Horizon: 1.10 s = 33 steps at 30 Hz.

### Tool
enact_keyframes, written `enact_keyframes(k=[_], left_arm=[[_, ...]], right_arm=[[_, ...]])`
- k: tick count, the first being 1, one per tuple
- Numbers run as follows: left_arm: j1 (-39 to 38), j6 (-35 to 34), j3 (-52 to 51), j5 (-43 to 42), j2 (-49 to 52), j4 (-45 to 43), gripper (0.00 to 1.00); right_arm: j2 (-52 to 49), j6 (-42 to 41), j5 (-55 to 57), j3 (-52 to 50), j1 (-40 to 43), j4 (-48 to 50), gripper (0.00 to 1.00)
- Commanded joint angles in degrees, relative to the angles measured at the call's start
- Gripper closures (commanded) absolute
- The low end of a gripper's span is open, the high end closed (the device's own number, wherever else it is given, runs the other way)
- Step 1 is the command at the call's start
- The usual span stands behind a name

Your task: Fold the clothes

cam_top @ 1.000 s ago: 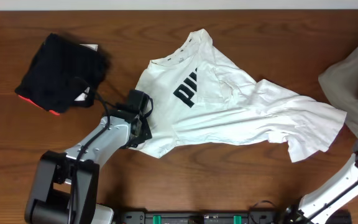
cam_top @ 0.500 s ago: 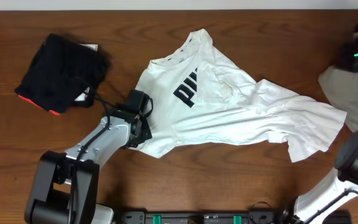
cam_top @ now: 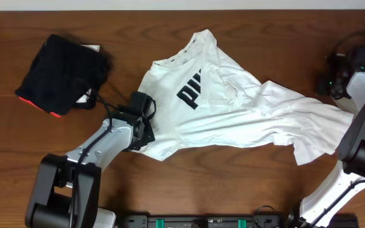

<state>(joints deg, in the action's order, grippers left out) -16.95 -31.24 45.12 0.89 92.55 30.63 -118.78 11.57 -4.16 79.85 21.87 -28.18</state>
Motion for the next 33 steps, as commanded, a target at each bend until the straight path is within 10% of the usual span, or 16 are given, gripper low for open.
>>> enact_keyframes(k=[1, 18, 33], left_arm=[[0.52, 0.61, -2.64, 3.02, 2.23, 0.50, 0.93], [0.52, 0.61, -2.64, 3.02, 2.23, 0.52, 0.94], [0.52, 0.57, -2.64, 2.99, 2.23, 0.48, 0.94]], right_arm=[[0.07, 0.22, 5.99, 0.07, 2.12, 1.60, 0.98], [0.28, -6.21, 8.92, 1.95, 13.77, 1.70, 0.98], [-1.62, -0.07, -9.40, 9.16, 3.98, -4.57, 0.99]])
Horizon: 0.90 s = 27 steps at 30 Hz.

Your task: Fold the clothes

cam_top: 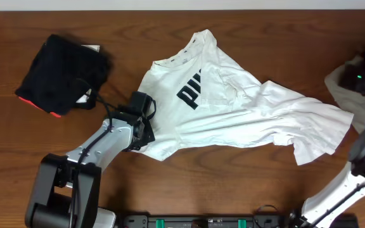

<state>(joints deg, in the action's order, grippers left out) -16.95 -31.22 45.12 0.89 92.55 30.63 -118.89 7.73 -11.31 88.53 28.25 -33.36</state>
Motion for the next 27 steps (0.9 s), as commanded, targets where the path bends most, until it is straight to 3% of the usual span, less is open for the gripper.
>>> enact_keyframes(k=[1, 5, 12, 22, 27], left_arm=[[0.52, 0.55, -2.64, 2.99, 2.23, 0.46, 0.94], [0.52, 0.55, -2.64, 3.02, 2.23, 0.44, 0.94], [0.52, 0.59, -2.64, 3.04, 2.23, 0.48, 0.93], [0.52, 0.57, -2.64, 3.04, 2.23, 0.37, 0.93], [0.52, 0.59, -2.64, 3.04, 2.23, 0.35, 0.94]], right_arm=[[-2.40, 5.20, -2.19, 0.48, -3.21, 1.27, 0.99], [-6.25, 7.63, -1.07, 0.48, -5.62, 4.39, 0.99], [-11.91, 7.63, 10.43, 0.48, -6.56, 8.15, 0.99], [-10.64, 7.58, 25.38, 2.12, -3.32, 9.33, 0.99], [-9.73, 7.56, 23.28, 2.67, -1.05, 8.37, 0.99]])
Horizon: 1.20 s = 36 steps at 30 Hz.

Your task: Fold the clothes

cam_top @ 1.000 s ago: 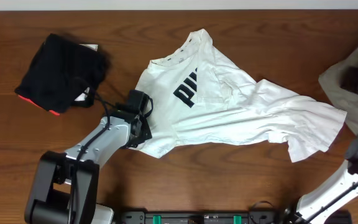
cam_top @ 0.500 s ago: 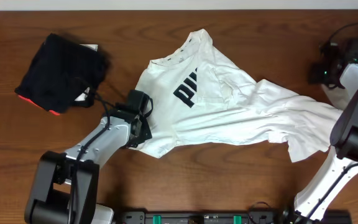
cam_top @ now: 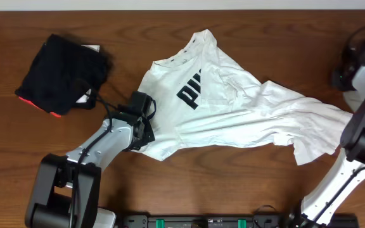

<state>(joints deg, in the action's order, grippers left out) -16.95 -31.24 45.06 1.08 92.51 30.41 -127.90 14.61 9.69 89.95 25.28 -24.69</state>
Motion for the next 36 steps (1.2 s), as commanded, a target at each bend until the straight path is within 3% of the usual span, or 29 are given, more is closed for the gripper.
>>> enact_keyframes(k=[1, 7, 13, 18, 26, 36], left_arm=[[0.52, 0.61, -2.58, 2.84, 2.27, 0.52, 0.93], [0.52, 0.59, -2.58, 2.82, 2.27, 0.50, 0.94], [0.52, 1.31, -1.40, 0.96, 1.57, 0.94, 0.94], [0.07, 2.40, 3.02, -1.64, -3.74, 2.16, 0.94], [-0.17, 4.68, 4.68, -1.51, -16.26, 5.86, 0.93], [-0.17, 5.70, 4.63, -1.53, -18.67, 8.61, 0.93]], right_arm=[[-0.52, 0.68, 0.92, 1.25, 2.10, -0.39, 0.99], [3.56, 0.63, -7.52, 1.79, 1.27, -1.49, 0.97], [14.84, -3.13, -9.40, 2.29, -1.84, -3.50, 0.94], [26.08, -7.87, -16.37, 2.29, -4.02, -7.69, 0.82], [38.47, -15.26, -28.52, 2.29, -6.29, -24.15, 0.79], [39.50, -15.19, -30.69, 0.48, -12.70, -39.01, 0.77]])
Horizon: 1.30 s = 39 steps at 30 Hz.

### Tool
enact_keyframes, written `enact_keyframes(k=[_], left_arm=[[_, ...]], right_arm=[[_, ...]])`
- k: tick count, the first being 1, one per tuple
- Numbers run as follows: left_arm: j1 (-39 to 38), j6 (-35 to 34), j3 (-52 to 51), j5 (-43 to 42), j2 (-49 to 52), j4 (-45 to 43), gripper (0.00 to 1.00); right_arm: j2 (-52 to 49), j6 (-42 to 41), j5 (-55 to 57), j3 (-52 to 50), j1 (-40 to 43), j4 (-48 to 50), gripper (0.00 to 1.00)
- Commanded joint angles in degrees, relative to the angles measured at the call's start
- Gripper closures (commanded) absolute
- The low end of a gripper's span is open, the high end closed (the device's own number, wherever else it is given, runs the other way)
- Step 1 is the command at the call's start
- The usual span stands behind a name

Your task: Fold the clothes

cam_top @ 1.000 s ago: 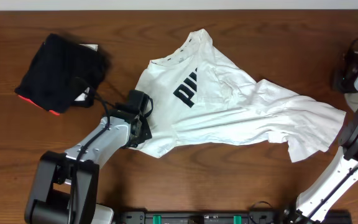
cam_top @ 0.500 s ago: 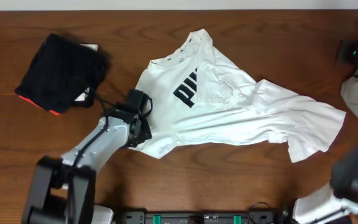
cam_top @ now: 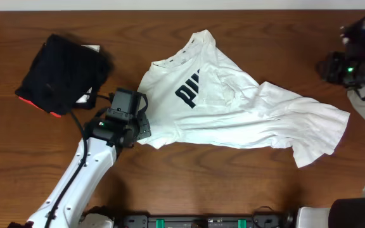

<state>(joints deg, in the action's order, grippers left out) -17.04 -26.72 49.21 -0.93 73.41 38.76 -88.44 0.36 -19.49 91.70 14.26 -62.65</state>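
A white T-shirt (cam_top: 246, 114) with a black logo lies crumpled across the middle and right of the table, its collar towards the far edge. My left gripper (cam_top: 142, 128) sits at the shirt's lower left edge and looks shut on that cloth, its fingers partly hidden by the wrist. My right gripper (cam_top: 328, 66) hovers at the far right, beyond the shirt's right end and apart from it. Its jaws are too dark to read.
A folded black garment (cam_top: 62, 73) with a red edge and a white tag lies at the far left on the wooden table (cam_top: 189, 183). A dark bar runs along the front edge of the table (cam_top: 208, 221).
My left arm has swung to the left and the shirt's lower left corner has shifted a little left and up with it. The right gripper now sits lower and further left.
My left gripper stayed at the shirt's lower left edge through all earlier moments while the shirt lay still. The right arm shifted about at the far right edge, off the shirt. Now the left arm has drawn the corner slightly left.
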Motion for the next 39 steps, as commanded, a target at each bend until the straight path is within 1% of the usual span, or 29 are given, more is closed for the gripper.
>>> enact_keyframes(k=[1, 9, 14, 16, 18, 19, 23, 24, 26, 27, 31, 35, 36, 39], left_arm=[[-0.09, 1.18, 0.37, 0.50, 0.96, 0.26, 0.93], [-0.09, -1.84, -2.78, 0.61, 7.85, 0.15, 0.93], [-0.07, -3.85, -2.91, 6.49, 14.10, -0.79, 0.93], [-0.07, -4.00, -2.91, 7.21, 16.37, -2.03, 0.91], [-0.09, -4.02, -2.91, 7.19, 18.36, -3.06, 0.85], [-0.07, -4.02, -2.91, 7.19, 19.45, -3.48, 0.83], [-0.09, -3.98, -2.91, 7.17, 22.08, -4.15, 0.64], [-0.09, -3.98, -2.89, 7.13, 22.08, -4.13, 0.61], [-0.09, -3.69, -2.43, 6.25, 21.57, -4.02, 0.52], [-0.09, -3.74, -2.08, 5.75, 21.18, -3.87, 0.49], [-0.09, -3.76, -0.33, 2.64, 18.14, -2.78, 0.44], [-0.09, -3.67, 0.70, 1.77, 13.33, -1.46, 0.41], [-0.09, -3.21, 0.70, 1.77, 12.09, -1.44, 0.39], [-0.09, -1.84, 0.70, 1.77, 7.50, -1.27, 0.31]], right_arm=[[0.04, -0.94, -1.51, -2.12, -2.29, -1.53, 0.78], [0.04, -0.33, -1.31, -10.91, -3.15, -0.70, 0.77], [0.04, -0.31, -1.29, -16.15, -3.15, 3.04, 0.78], [0.04, -0.33, -1.31, -17.88, -3.15, 4.52, 0.78], [0.04, -0.31, -1.31, -19.15, -3.15, 5.68, 0.78], [0.04, -0.31, -1.33, -19.87, -3.15, 6.34, 0.78], [0.04, -0.28, -1.33, -21.35, -3.89, 6.58, 0.78], [0.04, -0.26, -1.33, -21.46, -4.24, 6.56, 0.78], [0.04, 0.24, -1.31, -21.68, -5.46, 6.73, 0.77], [0.04, 0.61, -1.31, -21.68, -6.12, 6.75, 0.78], [0.04, 1.49, -1.29, -21.70, -8.39, 6.99, 0.74], [0.04, 3.15, -1.31, -22.05, -10.95, 8.04, 0.67], [0.04, 3.67, -1.31, -22.10, -11.54, 8.11, 0.66], [0.00, 5.84, -1.33, -22.10, -13.64, 8.28, 0.59]])
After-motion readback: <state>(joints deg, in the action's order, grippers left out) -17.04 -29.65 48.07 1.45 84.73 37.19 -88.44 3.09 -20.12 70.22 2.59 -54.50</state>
